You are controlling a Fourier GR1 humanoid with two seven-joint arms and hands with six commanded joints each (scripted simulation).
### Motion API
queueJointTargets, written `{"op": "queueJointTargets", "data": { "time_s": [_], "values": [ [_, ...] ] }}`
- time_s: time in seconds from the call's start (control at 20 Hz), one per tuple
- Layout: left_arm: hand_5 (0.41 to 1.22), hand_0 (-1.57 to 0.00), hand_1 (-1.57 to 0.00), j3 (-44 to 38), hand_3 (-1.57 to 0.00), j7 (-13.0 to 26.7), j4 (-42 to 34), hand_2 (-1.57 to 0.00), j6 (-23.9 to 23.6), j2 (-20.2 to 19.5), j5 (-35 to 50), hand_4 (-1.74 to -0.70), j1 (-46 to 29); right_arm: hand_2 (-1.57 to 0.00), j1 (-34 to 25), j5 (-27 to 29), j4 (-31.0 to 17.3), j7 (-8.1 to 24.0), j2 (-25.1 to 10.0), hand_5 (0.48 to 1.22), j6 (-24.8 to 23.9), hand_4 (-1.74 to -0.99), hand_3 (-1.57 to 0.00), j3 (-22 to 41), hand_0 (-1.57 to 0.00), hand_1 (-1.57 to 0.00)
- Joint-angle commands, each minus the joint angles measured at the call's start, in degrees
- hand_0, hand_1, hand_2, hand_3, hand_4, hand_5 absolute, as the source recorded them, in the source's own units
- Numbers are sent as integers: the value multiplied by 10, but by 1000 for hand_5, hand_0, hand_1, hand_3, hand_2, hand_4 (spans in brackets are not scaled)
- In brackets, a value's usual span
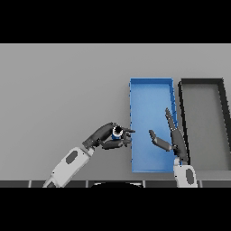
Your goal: Pick up the blue pipe and place it into the blue bin.
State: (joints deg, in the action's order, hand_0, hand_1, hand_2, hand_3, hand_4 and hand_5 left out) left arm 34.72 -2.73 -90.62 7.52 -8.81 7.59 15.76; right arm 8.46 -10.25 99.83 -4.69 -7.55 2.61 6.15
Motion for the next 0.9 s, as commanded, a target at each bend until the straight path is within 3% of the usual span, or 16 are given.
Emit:
{"op": "queueJointTargets", "data": {
  "time_s": [0.0,0.3,0.4,0.5,0.65,0.85],
  "values": [
    [1219,-1565,-1566,-4,-1496,6,4,-1566,-3,0,-2,-1739,6,1,1,0,0,-1,1,605,-1,-1128,1,0,1,1],
    [1219,-1569,-1570,-2,-1495,3,9,-1570,-2,-5,-9,-1740,2,1,17,2,5,3,9,605,-7,-1176,1,0,1,1],
    [1220,-1570,-1570,0,-1495,-1,14,-1570,0,-4,-12,-1741,3,1,22,50,28,-24,0,622,26,-1196,1,-9,1,1],
    [1220,-1570,-1570,-1,-1497,2,10,-1570,2,-5,-7,-1741,2,1,1,142,58,-8,-17,589,92,-1212,1,-16,1,1],
    [1221,-1571,-1571,4,-1494,6,12,-1571,3,-5,-12,-1741,5,1,-17,226,116,41,-73,537,165,-1282,1,-7,1,1],
    [1221,-1571,-1571,-1,-1488,5,13,-1571,2,-3,-11,-1741,13,1,-88,282,167,143,-119,500,201,-1314,1,27,1,1]
  ]
}}
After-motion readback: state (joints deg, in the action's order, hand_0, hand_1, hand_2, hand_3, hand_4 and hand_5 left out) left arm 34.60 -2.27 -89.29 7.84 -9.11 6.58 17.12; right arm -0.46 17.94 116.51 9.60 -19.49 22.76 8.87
